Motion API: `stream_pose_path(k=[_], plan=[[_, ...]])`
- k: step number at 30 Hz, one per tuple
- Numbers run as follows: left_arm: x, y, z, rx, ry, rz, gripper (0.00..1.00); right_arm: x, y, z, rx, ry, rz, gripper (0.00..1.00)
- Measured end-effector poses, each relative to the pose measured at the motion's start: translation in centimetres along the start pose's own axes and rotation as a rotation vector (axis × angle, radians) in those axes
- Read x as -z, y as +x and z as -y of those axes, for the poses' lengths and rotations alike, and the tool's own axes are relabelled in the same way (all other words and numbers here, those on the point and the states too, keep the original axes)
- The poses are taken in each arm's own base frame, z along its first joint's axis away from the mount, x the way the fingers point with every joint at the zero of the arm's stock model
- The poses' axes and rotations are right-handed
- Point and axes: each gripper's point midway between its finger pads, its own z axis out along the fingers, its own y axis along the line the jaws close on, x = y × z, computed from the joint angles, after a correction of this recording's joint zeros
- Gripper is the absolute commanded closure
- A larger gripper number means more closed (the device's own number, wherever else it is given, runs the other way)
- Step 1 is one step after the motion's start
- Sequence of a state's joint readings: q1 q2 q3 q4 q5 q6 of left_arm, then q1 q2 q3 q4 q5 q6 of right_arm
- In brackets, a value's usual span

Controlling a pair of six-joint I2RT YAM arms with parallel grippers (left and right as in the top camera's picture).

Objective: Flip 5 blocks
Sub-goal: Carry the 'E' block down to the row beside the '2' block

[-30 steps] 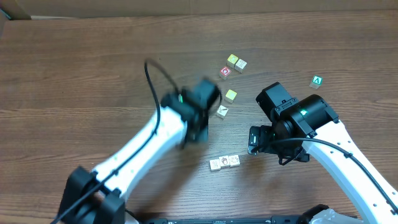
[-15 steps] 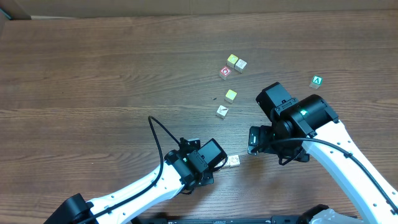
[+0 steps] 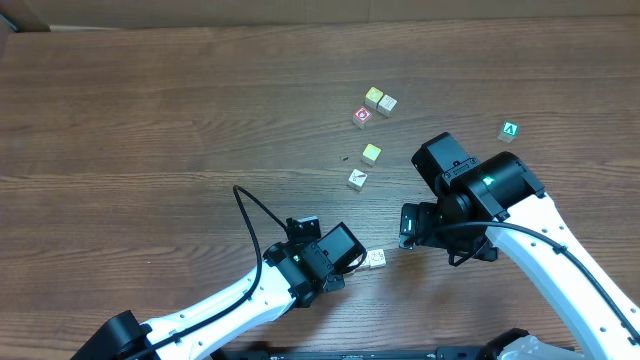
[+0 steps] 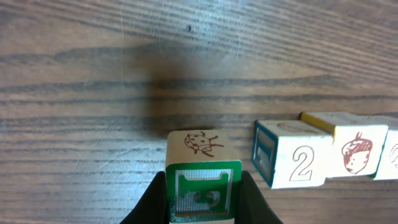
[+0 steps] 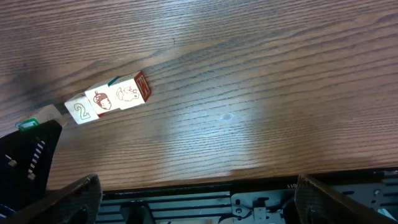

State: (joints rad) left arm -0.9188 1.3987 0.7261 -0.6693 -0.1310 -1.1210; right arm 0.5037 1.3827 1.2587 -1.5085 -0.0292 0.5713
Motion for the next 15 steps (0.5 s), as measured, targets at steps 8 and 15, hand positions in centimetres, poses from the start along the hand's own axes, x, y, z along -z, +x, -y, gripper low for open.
stream_pose_path(k=[8,15], plan=[[-1.0,0.0,0.2,-0.002,-0.011,-0.005,0.96,0.0,0.0,0.0,0.000,0.000,0.001,0.00],[-1.2,0.3,0.4,-0.003,-0.006,-0.019,0.96,0.0,0.0,0.0,0.000,-0.001,0.000,0.00]])
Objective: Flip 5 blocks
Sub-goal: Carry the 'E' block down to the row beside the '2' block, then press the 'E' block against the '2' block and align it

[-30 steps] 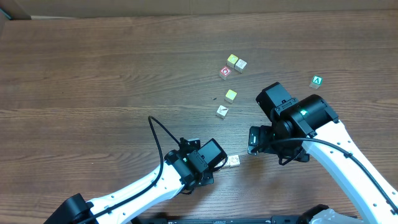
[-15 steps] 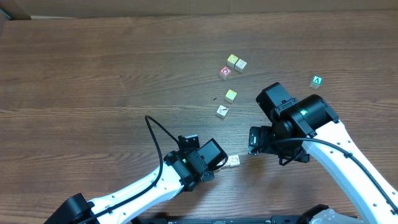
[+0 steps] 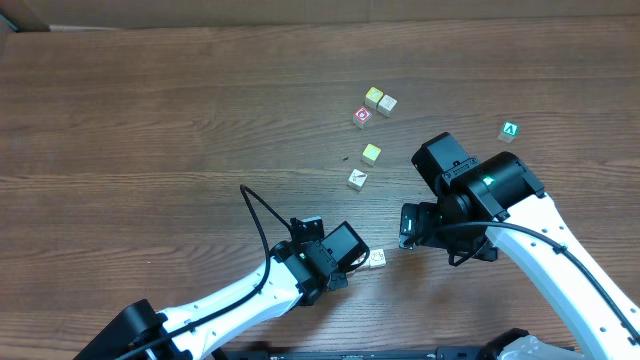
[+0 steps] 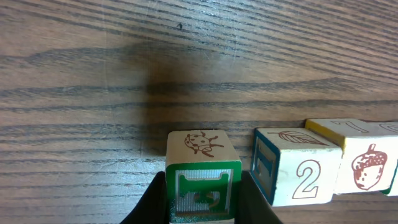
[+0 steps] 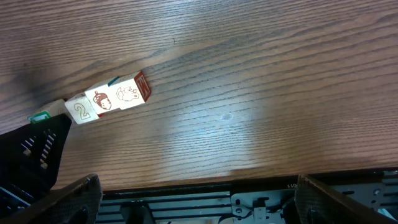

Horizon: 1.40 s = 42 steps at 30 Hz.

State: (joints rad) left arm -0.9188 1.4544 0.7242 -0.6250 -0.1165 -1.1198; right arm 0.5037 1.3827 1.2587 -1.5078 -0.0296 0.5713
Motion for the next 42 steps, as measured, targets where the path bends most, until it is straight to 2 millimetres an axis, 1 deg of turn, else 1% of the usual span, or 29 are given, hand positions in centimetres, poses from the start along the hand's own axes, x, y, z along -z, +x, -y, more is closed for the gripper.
stream_pose_path(k=[8,9,11,12,20,22,32,39,40,42], plan=[[-0.01,0.02,0.13,0.001,0.006,-0.002,0.94,0.00,0.01,0.01,0.000,0.000,0.000,0.00],[0.00,0.02,0.15,0.001,0.007,-0.002,0.91,0.00,0.01,0.02,0.000,0.001,0.000,0.00],[-0.01,0.06,0.17,0.000,0.008,-0.004,0.80,0.00,0.02,0.01,0.000,0.000,-0.001,0.00],[-0.01,0.06,0.17,-0.001,0.008,-0.005,0.80,0.00,0.02,0.01,0.000,0.000,-0.001,0.00],[-0.01,0.07,0.18,0.000,0.009,-0.005,0.77,0.00,0.02,0.01,0.000,0.000,-0.001,0.00],[-0.01,0.08,0.18,-0.001,0.008,-0.005,0.74,0.00,0.01,0.01,0.000,0.000,0.000,0.00],[0.00,0.00,0.33,0.001,0.015,-0.002,0.75,0.00,0.01,0.01,-0.001,0.000,0.000,0.00],[0.00,0.00,0.33,0.001,0.015,-0.002,0.74,0.00,0.01,0.01,0.000,0.000,0.000,0.00],[0.00,0.00,0.33,0.001,0.015,-0.002,0.72,0.00,0.01,0.02,0.000,0.001,0.000,0.00],[0.00,0.00,0.33,0.001,0.015,-0.002,0.72,0.00,0.02,0.01,0.000,0.000,-0.001,0.00]])
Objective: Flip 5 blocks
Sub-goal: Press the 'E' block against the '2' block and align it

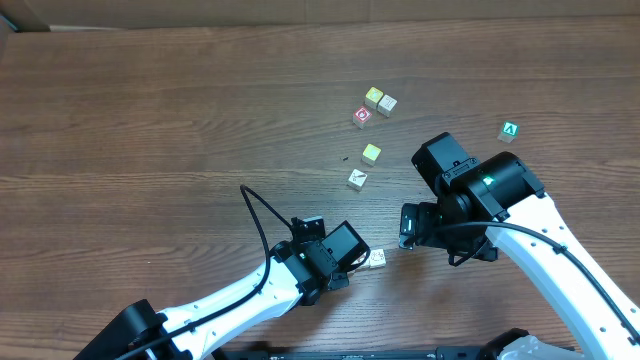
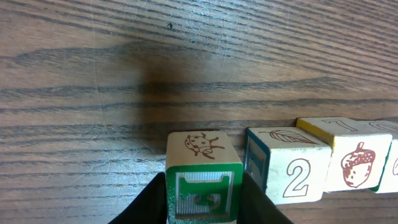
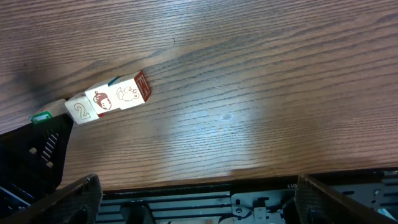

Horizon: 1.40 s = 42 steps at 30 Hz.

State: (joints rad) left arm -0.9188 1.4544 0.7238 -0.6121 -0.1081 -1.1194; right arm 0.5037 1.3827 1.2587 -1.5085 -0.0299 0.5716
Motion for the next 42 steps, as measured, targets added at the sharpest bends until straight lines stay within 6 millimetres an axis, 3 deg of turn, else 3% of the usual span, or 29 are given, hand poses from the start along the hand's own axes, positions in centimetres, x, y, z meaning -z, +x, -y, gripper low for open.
stream_pose_path(k=[4,15,24,28,30,32,42], plan=[[0.0,0.0,0.0,0.000,0.000,0.000,0.64,0.0,0.0,0.0,0.000,0.000,0.000,0.00],[0.0,-0.2,0.2,0.001,0.006,0.007,0.70,0.0,0.0,0.0,0.000,0.000,0.000,0.00],[0.1,-0.4,0.0,0.001,0.003,0.018,0.66,0.0,0.0,0.0,0.000,0.000,0.001,0.00],[1.3,-1.0,0.0,0.002,0.022,0.054,0.60,0.0,0.0,0.0,0.001,0.000,0.000,0.00],[2.2,-1.3,-0.2,0.002,0.027,0.075,0.81,0.0,0.0,0.0,0.001,0.000,0.001,0.00],[2.9,-1.5,-0.8,-0.004,0.020,0.093,0.96,0.0,0.0,0.0,0.000,0.002,-0.001,0.00],[3.2,0.0,-5.0,0.016,-0.134,0.053,0.96,0.0,0.2,0.1,0.000,0.006,-0.008,0.00]])
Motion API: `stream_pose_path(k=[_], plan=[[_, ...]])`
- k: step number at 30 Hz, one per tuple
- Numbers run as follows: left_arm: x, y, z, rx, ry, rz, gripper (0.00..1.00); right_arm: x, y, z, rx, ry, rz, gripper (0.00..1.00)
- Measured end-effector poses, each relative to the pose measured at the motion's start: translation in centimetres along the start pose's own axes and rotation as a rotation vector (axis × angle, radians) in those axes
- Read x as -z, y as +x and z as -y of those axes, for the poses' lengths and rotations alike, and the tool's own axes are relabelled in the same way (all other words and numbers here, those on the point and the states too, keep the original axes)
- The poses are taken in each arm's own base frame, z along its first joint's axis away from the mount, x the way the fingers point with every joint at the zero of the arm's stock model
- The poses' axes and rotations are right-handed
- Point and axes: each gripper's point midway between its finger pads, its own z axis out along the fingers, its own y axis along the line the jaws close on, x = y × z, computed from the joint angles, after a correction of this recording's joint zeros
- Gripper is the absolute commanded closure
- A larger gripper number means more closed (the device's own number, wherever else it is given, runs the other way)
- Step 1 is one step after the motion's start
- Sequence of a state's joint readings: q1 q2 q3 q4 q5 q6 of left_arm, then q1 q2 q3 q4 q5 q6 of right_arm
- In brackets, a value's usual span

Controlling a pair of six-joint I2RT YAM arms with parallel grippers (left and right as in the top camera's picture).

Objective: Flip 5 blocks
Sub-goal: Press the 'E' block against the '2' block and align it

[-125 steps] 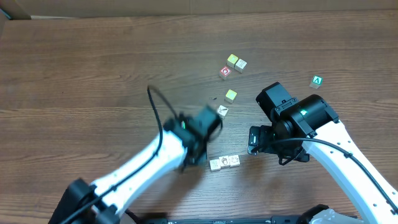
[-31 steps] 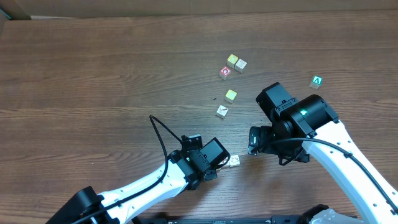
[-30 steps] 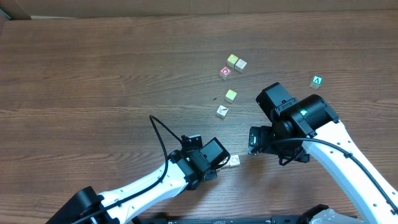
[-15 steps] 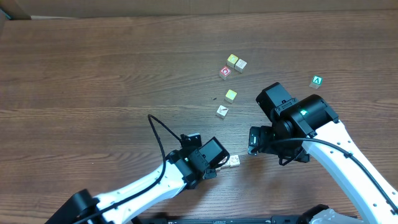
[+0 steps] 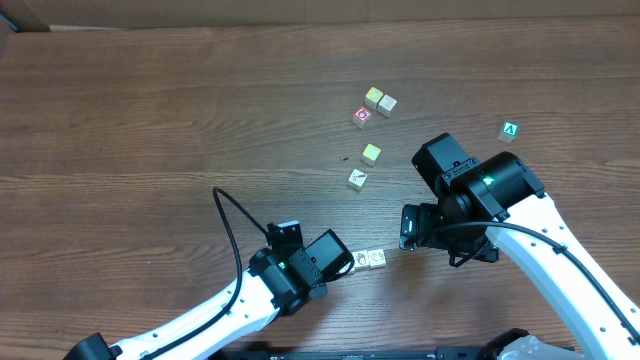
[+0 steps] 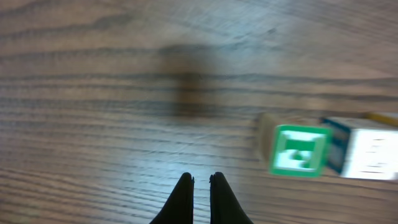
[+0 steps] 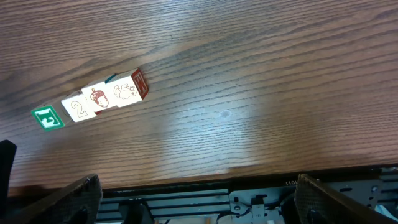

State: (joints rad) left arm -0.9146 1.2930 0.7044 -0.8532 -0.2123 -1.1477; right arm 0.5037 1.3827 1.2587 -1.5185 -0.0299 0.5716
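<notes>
A row of wooden blocks lies near the table's front edge. In the right wrist view it runs from a green-framed block point(image 7: 48, 117) through a "2" block point(image 7: 78, 109) and an acorn block point(image 7: 97, 99) to a red-sided block point(image 7: 127, 90). The green-framed block point(image 6: 300, 150) is blurred in the left wrist view. It sits on the wood to the right of my left gripper point(image 6: 200, 179), which is shut on nothing. My right gripper point(image 7: 198, 184) hangs wide open and empty over the front edge. Overhead, only two blocks of the row point(image 5: 368, 259) show beside the left wrist.
Loose blocks stand farther back: a pair point(image 5: 380, 100), a red-faced one point(image 5: 362, 116), a yellow one point(image 5: 371, 153), a white one point(image 5: 357, 179), and a green one point(image 5: 510, 130) at far right. The right arm point(image 5: 480, 190) reaches over the table's right side.
My left gripper let go of the green-framed block, which now rests at the left end of the row. The gripper has drawn back to the left and is shut. The right arm has not moved.
My left gripper held the green-framed block a gap away from the "2" block. It then held it closer, and later almost against the "2" block. Now the block stands free at the row's end with the gripper withdrawn. The right gripper stayed open throughout.
</notes>
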Motion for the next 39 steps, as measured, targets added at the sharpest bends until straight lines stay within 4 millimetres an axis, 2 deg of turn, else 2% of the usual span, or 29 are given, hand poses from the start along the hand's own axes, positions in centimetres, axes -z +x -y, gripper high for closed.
stream_pose_path(k=[5,12,19,25,39], plan=[[-1.3,0.8,-0.4,-0.002,-0.019,-0.029,0.96,0.0,0.0,0.0,0.000,0.000,0.000,0.00],[-3.0,1.1,1.7,-0.026,0.034,-0.054,0.96,0.0,0.0,0.0,0.001,0.000,0.000,0.00],[-4.0,-0.4,1.4,0.015,0.034,-0.061,0.96,0.0,0.0,0.0,0.001,0.000,0.000,0.00],[-4.1,-1.3,2.4,0.007,0.092,-0.057,0.96,0.0,0.0,0.0,0.001,0.001,0.000,0.00],[-3.9,-0.3,3.3,-0.032,0.142,-0.114,0.96,0.0,0.0,0.0,0.000,0.001,0.000,0.00]])
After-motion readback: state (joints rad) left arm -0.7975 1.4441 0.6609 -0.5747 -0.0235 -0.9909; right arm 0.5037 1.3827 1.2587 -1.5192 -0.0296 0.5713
